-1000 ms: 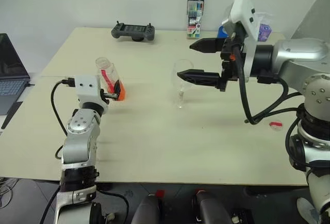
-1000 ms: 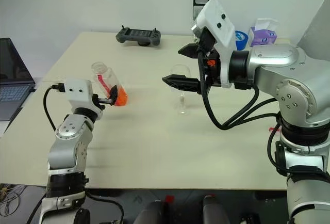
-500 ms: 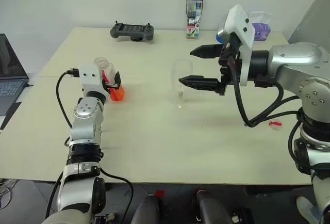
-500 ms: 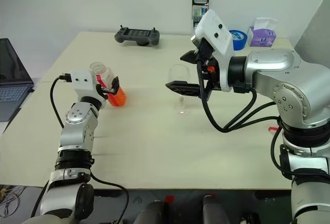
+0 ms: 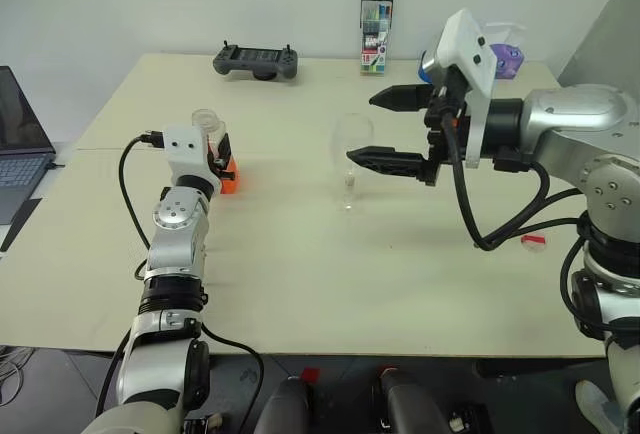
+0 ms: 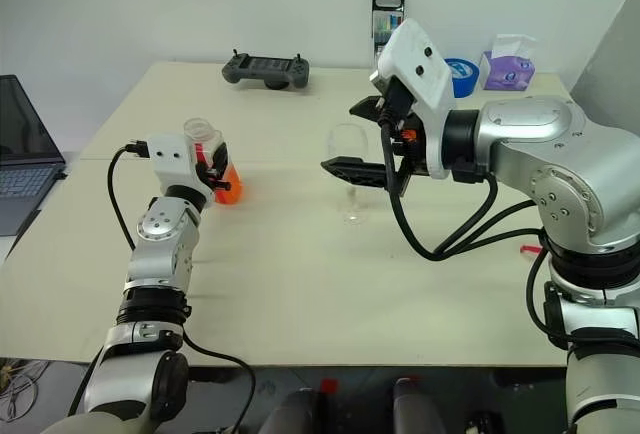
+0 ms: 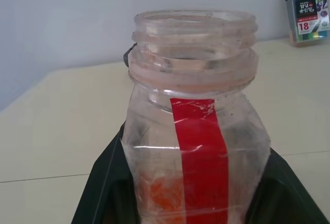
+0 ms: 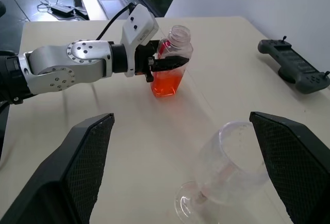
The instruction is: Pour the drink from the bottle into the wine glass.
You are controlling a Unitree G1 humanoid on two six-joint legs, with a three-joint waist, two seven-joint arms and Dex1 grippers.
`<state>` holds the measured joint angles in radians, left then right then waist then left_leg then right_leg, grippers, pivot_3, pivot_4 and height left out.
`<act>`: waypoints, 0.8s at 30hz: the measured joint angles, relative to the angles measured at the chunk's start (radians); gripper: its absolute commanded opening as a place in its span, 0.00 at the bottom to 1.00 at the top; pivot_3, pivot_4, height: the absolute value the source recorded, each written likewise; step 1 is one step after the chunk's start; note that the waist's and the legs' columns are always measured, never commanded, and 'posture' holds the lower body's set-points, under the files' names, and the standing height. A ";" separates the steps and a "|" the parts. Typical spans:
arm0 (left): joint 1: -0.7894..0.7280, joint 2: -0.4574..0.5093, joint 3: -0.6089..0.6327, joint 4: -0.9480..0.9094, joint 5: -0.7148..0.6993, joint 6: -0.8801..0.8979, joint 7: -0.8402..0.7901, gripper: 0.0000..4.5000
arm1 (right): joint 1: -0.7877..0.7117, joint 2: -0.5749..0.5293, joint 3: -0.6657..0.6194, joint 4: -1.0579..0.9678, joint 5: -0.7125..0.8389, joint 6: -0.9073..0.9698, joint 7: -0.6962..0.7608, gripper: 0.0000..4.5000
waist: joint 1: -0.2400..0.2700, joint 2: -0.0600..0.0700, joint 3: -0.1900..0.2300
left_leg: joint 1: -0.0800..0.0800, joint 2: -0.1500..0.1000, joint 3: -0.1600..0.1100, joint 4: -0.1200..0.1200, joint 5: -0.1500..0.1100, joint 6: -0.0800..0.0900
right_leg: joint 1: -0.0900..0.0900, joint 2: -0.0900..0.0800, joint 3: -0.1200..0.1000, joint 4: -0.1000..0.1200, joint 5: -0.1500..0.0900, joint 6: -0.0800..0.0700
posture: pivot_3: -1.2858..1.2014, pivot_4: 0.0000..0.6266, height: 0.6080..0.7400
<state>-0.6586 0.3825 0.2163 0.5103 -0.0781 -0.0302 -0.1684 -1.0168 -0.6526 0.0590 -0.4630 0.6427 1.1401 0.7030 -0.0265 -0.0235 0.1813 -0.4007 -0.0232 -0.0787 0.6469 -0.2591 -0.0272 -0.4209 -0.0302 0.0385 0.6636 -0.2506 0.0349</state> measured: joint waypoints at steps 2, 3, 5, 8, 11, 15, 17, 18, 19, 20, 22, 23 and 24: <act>-0.022 0.012 -0.013 0.007 0.008 -0.020 -0.017 0.39 | 0.068 -0.003 -0.006 -0.031 -0.037 -0.059 -0.032 1.00 | 0.001 -0.001 0.000 | -0.001 0.000 0.000 0.000 0.000 0.000 | 0.000 0.000 -0.001 0.000 0.000 0.000 | 0.52 0.24 1.00; -0.038 0.018 -0.024 0.007 0.016 -0.037 -0.029 0.39 | 0.109 -0.008 -0.016 -0.046 -0.054 -0.077 -0.052 1.00 | 0.004 -0.002 0.000 | -0.001 0.000 -0.001 0.000 0.000 0.000 | 0.000 0.000 -0.001 0.000 0.000 0.000 | 0.52 0.24 1.00; -0.081 0.036 -0.064 0.005 0.046 -0.079 -0.060 0.39 | 0.194 0.001 -0.066 -0.077 -0.064 -0.083 -0.102 1.00 | 0.014 -0.002 0.000 | -0.002 -0.002 0.000 0.001 0.000 0.000 | -0.001 -0.001 0.000 0.000 0.000 0.000 | 0.52 0.24 1.00; -0.139 0.042 -0.140 -0.010 0.096 -0.142 -0.102 0.39 | 0.317 0.080 -0.198 -0.193 -0.060 -0.094 -0.211 1.00 | 0.025 -0.002 0.000 | -0.002 -0.002 0.001 0.001 0.000 -0.001 | 0.000 -0.001 0.001 -0.001 0.000 0.000 | 0.52 0.24 1.00; -0.161 0.056 -0.209 -0.008 0.160 -0.222 -0.134 0.39 | 0.458 0.090 -0.232 -0.310 -0.009 -0.019 -0.264 1.00 | 0.026 -0.003 -0.001 | -0.002 -0.002 0.002 0.001 0.000 0.000 | 0.000 -0.001 0.002 0.000 0.000 0.001 | 0.52 0.24 1.00; -0.205 0.063 -0.299 0.063 0.240 -0.344 -0.164 0.39 | 0.573 0.210 -0.203 -0.348 0.048 0.026 -0.337 1.00 | 0.016 -0.003 -0.001 | 0.000 0.000 0.002 0.002 0.001 0.000 | 0.000 0.002 0.002 0.003 0.000 0.000 | 0.52 0.24 1.00; -0.244 0.063 -0.324 0.116 0.270 -0.401 -0.167 0.39 | 0.596 0.205 -0.144 -0.359 0.014 -0.023 -0.354 1.00 | 0.015 -0.003 0.000 | 0.001 0.000 0.001 0.002 0.001 0.001 | 0.000 0.007 0.002 0.004 0.000 0.000 | 0.52 0.24 1.00; -0.272 0.066 -0.337 0.151 0.293 -0.437 -0.164 0.39 | 0.610 0.197 -0.109 -0.354 -0.034 -0.079 -0.361 1.00 | 0.014 -0.003 -0.001 | 0.001 0.000 0.001 0.003 0.001 0.001 | 0.001 0.008 0.002 0.004 0.000 0.001 | 0.52 0.24 1.00; -0.293 0.071 -0.345 0.176 0.313 -0.468 -0.157 0.39 | 0.621 0.196 -0.081 -0.342 -0.075 -0.131 -0.368 1.00 | 0.013 -0.003 0.000 | 0.001 0.000 0.002 0.003 0.001 0.001 | 0.001 0.008 0.002 0.004 0.000 0.001 | 0.52 0.24 1.00; -0.314 0.074 -0.355 0.202 0.330 -0.495 -0.149 0.39 | 0.635 0.200 -0.065 -0.325 -0.108 -0.177 -0.374 1.00 | 0.011 -0.003 -0.001 | 0.001 0.000 0.002 0.003 0.002 0.002 | 0.001 0.008 0.002 0.004 0.000 0.001 | 0.52 0.24 1.00; -0.349 0.077 -0.368 0.248 0.360 -0.545 -0.138 0.39 | 0.658 0.220 -0.041 -0.274 -0.160 -0.262 -0.380 1.00 | 0.008 -0.003 -0.001 | 0.001 0.000 0.002 0.004 0.002 0.001 | 0.002 0.008 0.003 0.004 0.001 0.001 | 0.52 0.24 1.00; -0.363 0.076 -0.373 0.270 0.371 -0.565 -0.131 0.39 | 0.663 0.225 -0.031 -0.254 -0.178 -0.291 -0.379 1.00 | 0.005 -0.003 -0.001 | 0.001 -0.001 0.002 0.004 0.002 0.001 | 0.001 0.008 0.003 0.004 0.001 0.001 | 0.52 0.24 1.00; -0.380 0.077 -0.380 0.298 0.389 -0.590 -0.122 0.39 | 0.670 0.228 -0.018 -0.233 -0.197 -0.325 -0.377 1.00 | 0.002 -0.003 -0.001 | 0.001 -0.001 0.002 0.004 0.002 0.001 | 0.001 0.008 0.003 0.004 0.001 0.002 | 0.52 0.24 1.00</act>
<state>-1.0384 0.4598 -0.1637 0.8087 0.3108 -0.6205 -0.2908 -0.3472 -0.4242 0.0408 -0.6957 0.4456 0.8150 0.3256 -0.0242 -0.0266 0.1807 -0.4000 -0.0237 -0.0770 0.6513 -0.2575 -0.0257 -0.4195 -0.0223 0.0412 0.6674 -0.2496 0.0365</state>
